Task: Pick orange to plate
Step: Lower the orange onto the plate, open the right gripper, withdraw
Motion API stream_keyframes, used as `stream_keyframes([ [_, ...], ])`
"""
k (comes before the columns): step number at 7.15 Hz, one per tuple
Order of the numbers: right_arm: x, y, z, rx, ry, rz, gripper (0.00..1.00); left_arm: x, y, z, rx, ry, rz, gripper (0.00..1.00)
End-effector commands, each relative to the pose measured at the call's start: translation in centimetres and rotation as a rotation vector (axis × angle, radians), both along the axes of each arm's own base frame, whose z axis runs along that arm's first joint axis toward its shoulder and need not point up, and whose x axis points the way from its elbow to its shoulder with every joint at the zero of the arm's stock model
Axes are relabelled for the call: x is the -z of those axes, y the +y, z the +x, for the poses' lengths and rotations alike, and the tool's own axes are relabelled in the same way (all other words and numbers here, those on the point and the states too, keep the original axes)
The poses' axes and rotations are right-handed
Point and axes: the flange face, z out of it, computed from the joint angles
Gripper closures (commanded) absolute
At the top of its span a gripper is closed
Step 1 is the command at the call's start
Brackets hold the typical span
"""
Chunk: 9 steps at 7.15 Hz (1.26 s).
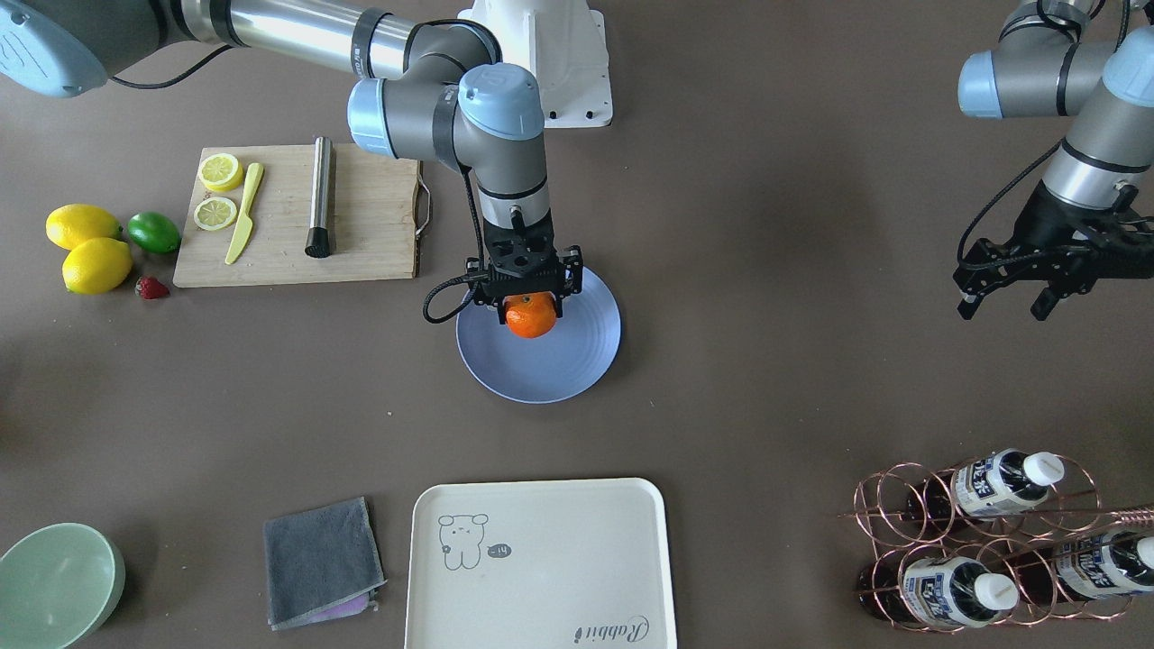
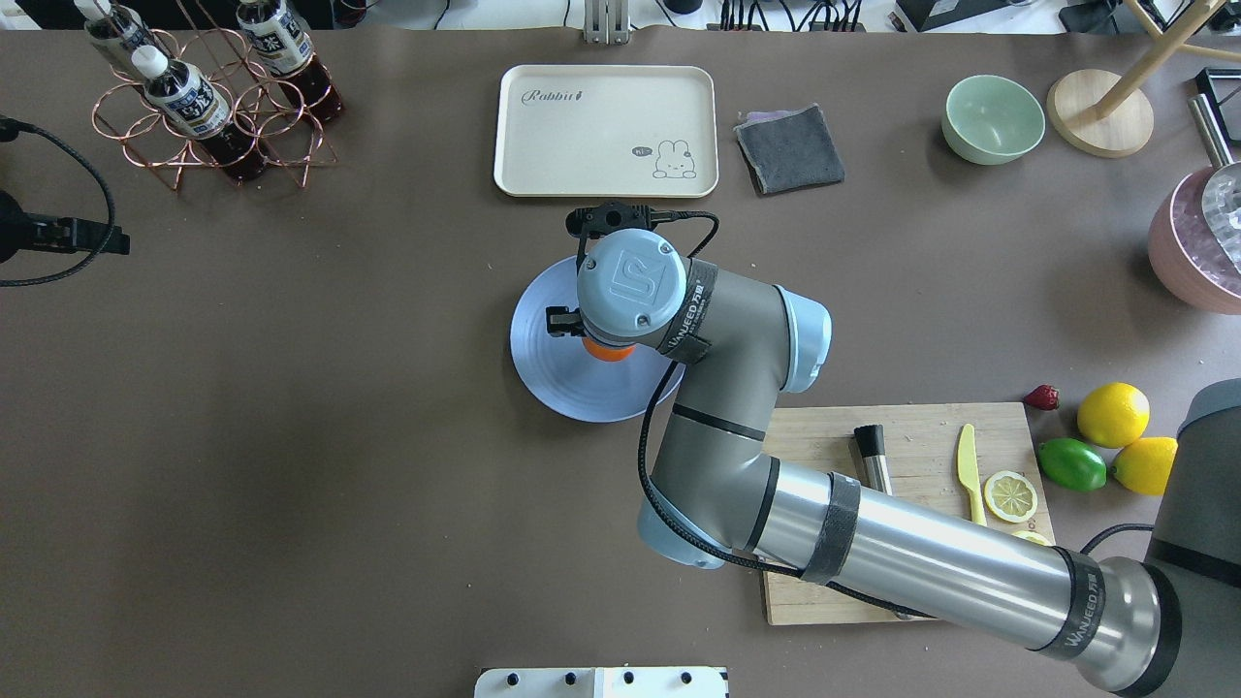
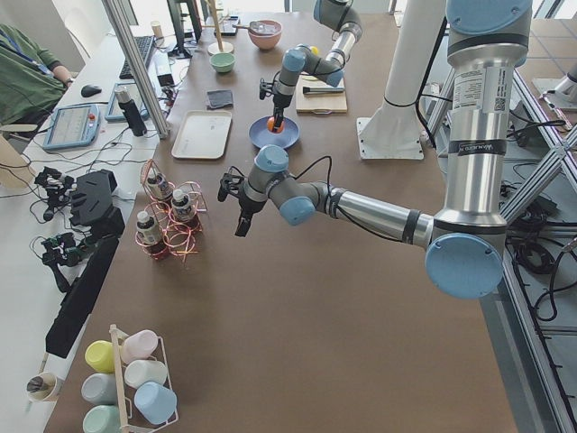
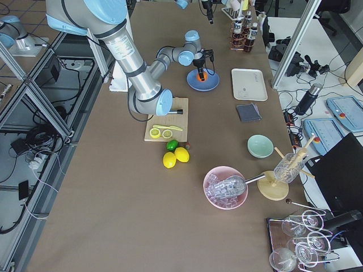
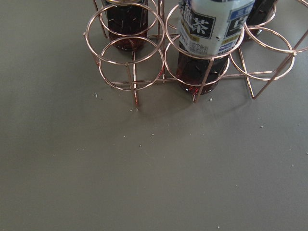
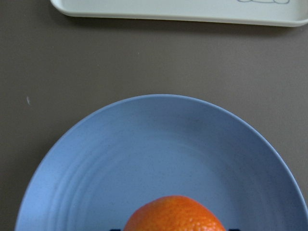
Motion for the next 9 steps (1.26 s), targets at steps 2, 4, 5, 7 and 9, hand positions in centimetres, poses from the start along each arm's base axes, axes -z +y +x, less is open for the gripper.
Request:
stream_keyframes([
  [2,-1.2,0.2,-1.6,-0.019,-0.016,-0.002,0.51,-0.5,-0.2,0.2,-0.005,-0.002,-0.01,0.02],
  [4,-1.2,0.1,-1.9,-0.02,-0.017,-0.005,0.0,-0.5,-0.2,0.3,-0.018,0.009,-0.016,0.02],
  [5,-0.4,-0.5,-0.9,-0.022,-0.029,0.006,0.0,-0.5,-0.2,0.4,-0.022,0.013,-0.019,0.02],
  [7,2.9,-5.0,6.5,-0.017,-0.108,-0.062,0.0,-0.5,0.1,0.4,-0.039,0.027,-0.026,0.02],
  [9,3.0,-6.5,16.9,-0.002,-0.087,-0.153,0.0,-1.3,0.5,-2.2,-0.049,0.061,-0.069,0.02],
])
